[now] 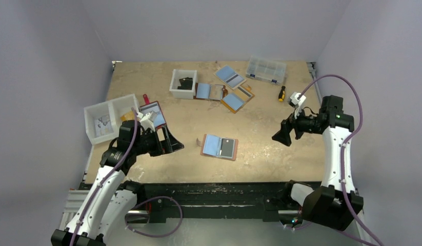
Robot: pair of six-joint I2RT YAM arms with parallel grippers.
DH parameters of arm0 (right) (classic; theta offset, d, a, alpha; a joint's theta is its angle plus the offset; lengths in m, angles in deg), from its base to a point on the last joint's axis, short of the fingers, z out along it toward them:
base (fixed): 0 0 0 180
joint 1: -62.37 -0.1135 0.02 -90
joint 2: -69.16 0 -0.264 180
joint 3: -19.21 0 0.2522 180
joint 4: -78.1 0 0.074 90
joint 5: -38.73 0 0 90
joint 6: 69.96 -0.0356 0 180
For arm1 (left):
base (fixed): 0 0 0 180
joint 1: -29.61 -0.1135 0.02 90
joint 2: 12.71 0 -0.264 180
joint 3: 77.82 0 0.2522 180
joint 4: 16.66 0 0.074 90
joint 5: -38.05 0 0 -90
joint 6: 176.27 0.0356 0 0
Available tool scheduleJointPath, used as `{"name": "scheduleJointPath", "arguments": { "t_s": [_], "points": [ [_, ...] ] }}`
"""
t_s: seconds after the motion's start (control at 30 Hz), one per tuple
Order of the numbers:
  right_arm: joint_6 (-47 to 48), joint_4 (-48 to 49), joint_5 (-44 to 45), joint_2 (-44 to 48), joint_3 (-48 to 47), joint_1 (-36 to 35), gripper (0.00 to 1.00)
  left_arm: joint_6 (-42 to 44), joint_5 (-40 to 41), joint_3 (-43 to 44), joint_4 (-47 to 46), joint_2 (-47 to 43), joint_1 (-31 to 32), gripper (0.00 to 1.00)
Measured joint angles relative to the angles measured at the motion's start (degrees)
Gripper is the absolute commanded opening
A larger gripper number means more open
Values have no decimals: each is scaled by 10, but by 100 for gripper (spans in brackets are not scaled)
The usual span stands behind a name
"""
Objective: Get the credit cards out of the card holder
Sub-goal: Remove the credit card from the card holder.
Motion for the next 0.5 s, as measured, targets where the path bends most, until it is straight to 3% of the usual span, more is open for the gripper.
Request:
{"name": "scheduleJointPath", "arguments": {
  "t_s": [0.27,0.5],
  "points": [
    [19,-41,-16,6,0,120,99,-1,20,-13,10,-43,56,97],
    [47,-77,-37,0,0,176,99,-1,35,-13,15,-56,71,98]
  ]
}}
